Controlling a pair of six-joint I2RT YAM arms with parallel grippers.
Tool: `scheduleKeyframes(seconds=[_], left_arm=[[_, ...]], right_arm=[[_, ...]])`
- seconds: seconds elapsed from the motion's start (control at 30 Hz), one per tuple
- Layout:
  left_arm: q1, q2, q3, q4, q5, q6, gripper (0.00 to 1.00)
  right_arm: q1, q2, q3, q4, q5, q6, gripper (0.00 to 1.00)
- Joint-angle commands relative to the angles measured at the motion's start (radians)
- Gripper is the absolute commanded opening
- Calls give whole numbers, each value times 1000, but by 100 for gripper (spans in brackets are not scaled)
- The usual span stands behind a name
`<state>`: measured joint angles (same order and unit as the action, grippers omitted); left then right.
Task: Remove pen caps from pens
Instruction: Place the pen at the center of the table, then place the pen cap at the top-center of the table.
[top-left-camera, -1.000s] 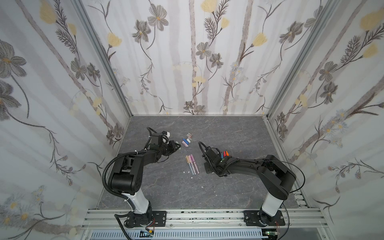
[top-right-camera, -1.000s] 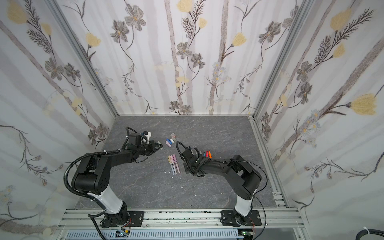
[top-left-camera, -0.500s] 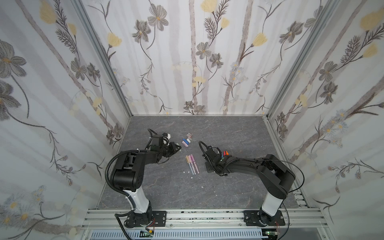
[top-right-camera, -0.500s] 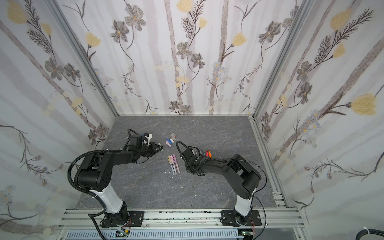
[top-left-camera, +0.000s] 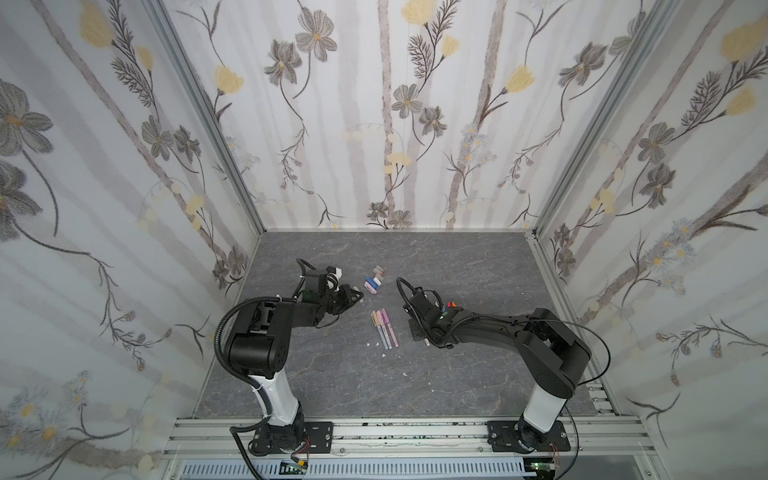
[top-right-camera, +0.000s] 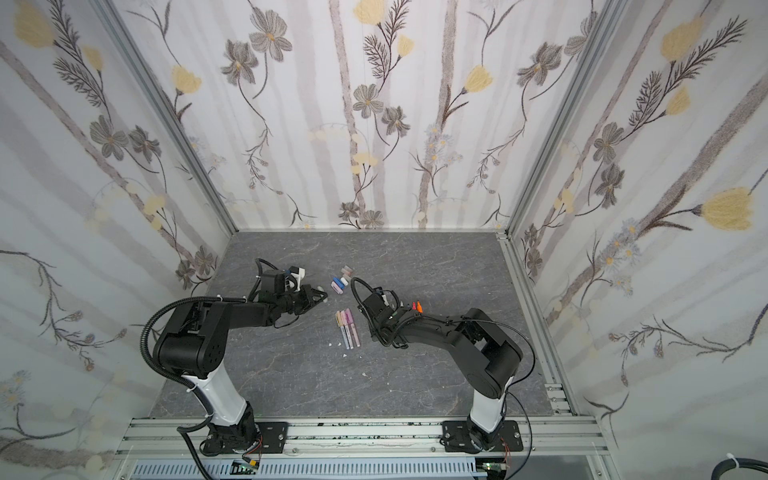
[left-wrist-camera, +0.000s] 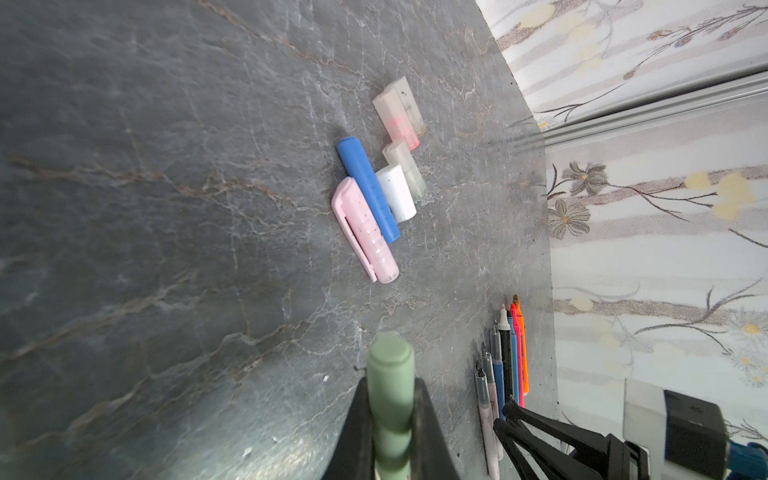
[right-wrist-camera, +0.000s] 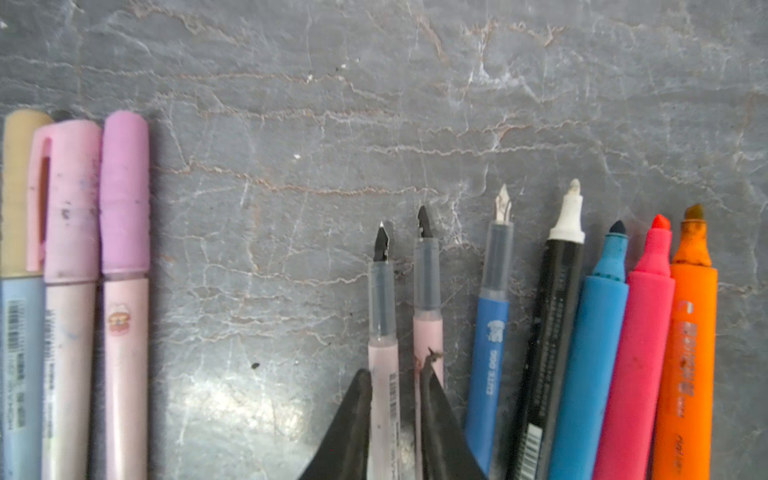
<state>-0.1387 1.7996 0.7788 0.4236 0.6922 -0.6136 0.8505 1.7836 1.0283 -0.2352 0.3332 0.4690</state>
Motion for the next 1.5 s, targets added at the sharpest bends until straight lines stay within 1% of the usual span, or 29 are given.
scheduleKeyframes(seconds=[0.0, 0.1, 0.37, 0.73, 1.07, 1.27, 1.47], left_arm=[[-1, 1, -3, 32, 13, -11, 0], [-2, 1, -6, 33, 15, -11, 0], [-19, 34, -12, 64, 18, -28, 0], [-25, 137, 50, 135, 37, -86, 9], [-28, 203, 107, 154, 37, -111, 24], [-28, 209, 113, 152, 36, -112, 27], [-26, 178, 95, 145, 36, -106, 27]], right_arm=[[-1, 2, 25, -29, 47, -10, 22], [-2, -13, 35, -28, 57, -16, 23], [-5, -107, 29, -18, 79, -30, 24], [-10, -130, 9, -16, 65, -31, 24], [-13, -128, 10, -15, 60, -34, 24], [-14, -129, 9, -13, 50, -36, 24], [1, -135, -4, 25, -15, -50, 24]])
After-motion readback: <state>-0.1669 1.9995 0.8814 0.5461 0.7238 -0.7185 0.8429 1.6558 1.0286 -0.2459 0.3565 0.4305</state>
